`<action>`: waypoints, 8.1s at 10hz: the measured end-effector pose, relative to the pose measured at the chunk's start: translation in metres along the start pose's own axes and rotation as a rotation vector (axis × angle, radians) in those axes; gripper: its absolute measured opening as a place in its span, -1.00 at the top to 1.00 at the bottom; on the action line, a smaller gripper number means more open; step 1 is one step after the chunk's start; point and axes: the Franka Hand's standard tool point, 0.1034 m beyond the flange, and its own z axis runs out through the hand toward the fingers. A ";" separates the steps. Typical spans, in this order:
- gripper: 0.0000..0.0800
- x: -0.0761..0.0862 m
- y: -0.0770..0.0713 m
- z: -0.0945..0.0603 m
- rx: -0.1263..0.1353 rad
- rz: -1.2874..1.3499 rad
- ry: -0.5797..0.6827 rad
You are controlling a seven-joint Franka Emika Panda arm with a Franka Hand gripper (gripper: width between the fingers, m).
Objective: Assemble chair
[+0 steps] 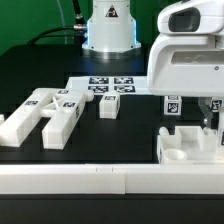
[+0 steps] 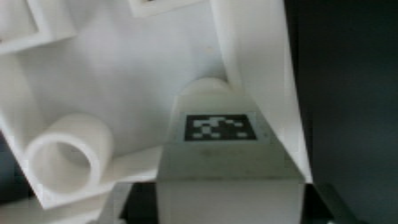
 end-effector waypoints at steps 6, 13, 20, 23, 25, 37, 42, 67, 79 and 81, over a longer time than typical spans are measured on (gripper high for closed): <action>0.28 0.002 0.003 0.000 0.010 0.409 -0.008; -0.62 0.000 0.001 0.000 0.008 -0.012 -0.006; -0.62 -0.002 -0.004 -0.002 0.012 -0.567 -0.002; -0.62 -0.004 -0.004 0.000 0.001 -0.812 0.000; -0.62 -0.003 -0.002 0.000 -0.011 -1.000 0.000; 0.27 -0.003 0.000 0.002 -0.009 -0.731 -0.002; 0.27 -0.002 0.000 0.001 0.007 -0.297 -0.001; -0.62 -0.005 -0.008 0.002 0.018 -0.589 0.004; 0.28 -0.001 0.000 0.002 0.007 -0.909 0.006; 0.28 0.000 0.001 0.002 0.013 -0.711 0.005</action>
Offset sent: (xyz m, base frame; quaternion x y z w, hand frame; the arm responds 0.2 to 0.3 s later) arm 0.0017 0.0017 -0.0008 -0.0011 0.0025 0.2130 0.9770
